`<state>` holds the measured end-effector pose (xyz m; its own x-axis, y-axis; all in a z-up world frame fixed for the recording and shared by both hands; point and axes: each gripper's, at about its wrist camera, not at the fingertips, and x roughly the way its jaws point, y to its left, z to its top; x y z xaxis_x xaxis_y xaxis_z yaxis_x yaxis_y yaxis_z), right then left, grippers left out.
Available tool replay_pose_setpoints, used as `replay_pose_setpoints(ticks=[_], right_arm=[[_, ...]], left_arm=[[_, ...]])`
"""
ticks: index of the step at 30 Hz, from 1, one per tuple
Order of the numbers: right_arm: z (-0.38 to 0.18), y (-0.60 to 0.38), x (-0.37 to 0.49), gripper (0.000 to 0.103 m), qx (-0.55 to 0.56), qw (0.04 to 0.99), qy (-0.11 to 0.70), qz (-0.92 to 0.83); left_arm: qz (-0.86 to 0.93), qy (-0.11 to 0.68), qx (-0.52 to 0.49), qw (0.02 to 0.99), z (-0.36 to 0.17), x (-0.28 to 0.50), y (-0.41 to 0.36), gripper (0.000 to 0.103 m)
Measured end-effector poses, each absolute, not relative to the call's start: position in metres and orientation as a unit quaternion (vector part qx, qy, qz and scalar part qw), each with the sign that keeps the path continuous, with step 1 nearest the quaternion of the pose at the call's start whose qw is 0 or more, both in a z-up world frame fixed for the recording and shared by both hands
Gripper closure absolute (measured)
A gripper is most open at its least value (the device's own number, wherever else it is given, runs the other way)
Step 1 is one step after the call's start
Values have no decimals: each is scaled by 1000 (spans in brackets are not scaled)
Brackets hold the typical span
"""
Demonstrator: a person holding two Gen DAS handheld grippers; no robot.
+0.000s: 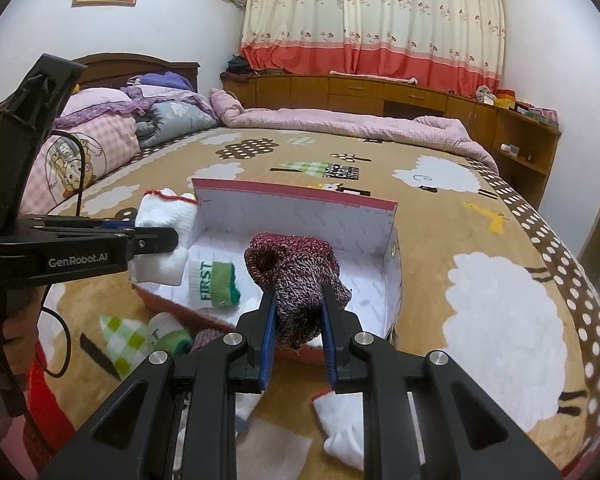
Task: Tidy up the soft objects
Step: 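Carry the white sock and maroon sock over the pink box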
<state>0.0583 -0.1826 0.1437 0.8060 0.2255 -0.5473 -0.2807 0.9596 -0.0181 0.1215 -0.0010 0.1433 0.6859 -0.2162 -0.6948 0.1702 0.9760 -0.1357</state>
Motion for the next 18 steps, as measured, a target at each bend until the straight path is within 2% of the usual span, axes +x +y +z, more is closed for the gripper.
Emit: replay_pose_setpoints(ticks=[18], right_arm=[[117,-192,110,82,-49,944,308,112]], left_arm=[[-112,404,-30,908,110,194,-35,81]])
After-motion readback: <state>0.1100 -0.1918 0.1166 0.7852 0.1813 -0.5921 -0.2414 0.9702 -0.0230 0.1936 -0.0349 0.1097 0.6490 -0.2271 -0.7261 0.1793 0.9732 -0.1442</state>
